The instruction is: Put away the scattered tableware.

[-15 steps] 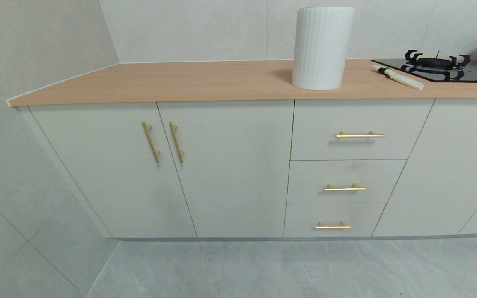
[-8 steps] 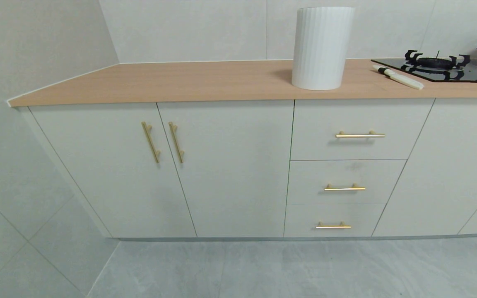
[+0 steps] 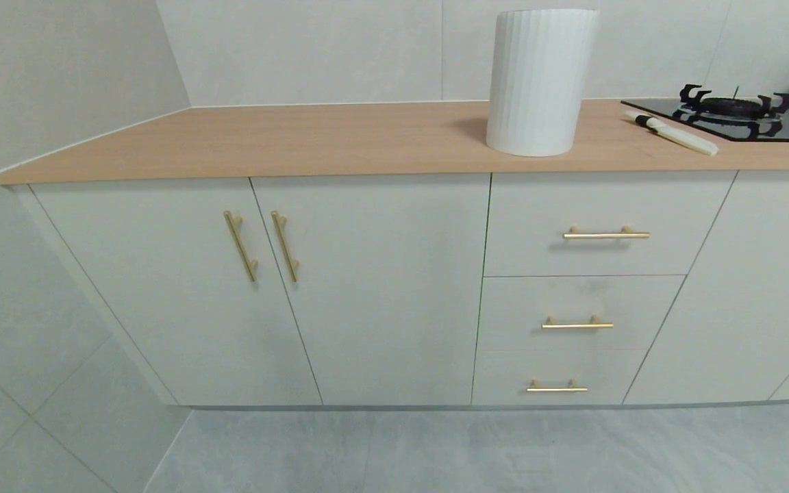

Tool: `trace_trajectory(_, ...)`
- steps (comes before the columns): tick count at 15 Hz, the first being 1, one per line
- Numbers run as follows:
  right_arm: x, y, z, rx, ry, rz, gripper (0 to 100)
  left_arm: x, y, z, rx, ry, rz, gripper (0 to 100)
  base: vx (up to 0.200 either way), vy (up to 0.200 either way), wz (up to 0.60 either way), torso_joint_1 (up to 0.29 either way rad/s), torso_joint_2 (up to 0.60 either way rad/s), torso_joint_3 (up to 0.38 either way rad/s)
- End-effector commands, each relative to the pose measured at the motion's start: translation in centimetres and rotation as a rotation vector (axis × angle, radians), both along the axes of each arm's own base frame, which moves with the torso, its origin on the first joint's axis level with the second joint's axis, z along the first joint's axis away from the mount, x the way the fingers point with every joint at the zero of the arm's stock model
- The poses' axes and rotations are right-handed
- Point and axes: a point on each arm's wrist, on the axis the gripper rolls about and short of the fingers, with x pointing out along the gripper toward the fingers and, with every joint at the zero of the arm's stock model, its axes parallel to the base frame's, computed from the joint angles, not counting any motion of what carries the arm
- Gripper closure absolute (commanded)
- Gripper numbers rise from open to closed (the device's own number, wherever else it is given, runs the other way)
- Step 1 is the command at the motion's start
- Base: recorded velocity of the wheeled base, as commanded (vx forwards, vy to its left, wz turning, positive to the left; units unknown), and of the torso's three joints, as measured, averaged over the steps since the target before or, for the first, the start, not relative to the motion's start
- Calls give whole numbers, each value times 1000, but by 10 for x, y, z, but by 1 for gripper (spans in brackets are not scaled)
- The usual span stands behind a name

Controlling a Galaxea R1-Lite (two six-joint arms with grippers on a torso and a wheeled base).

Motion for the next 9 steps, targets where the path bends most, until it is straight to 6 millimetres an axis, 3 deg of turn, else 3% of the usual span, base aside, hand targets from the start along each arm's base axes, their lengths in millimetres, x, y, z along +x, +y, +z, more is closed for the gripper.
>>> trace_trajectory(1,0,0,0,0,3,1,0,0,0,0,-1,0,0,0,200,0,0,2,2,2)
trace_trajectory(9,0,0,0,5,3,-1,0,0,0,0,0,0,0,0,200,0,0,4,0,2)
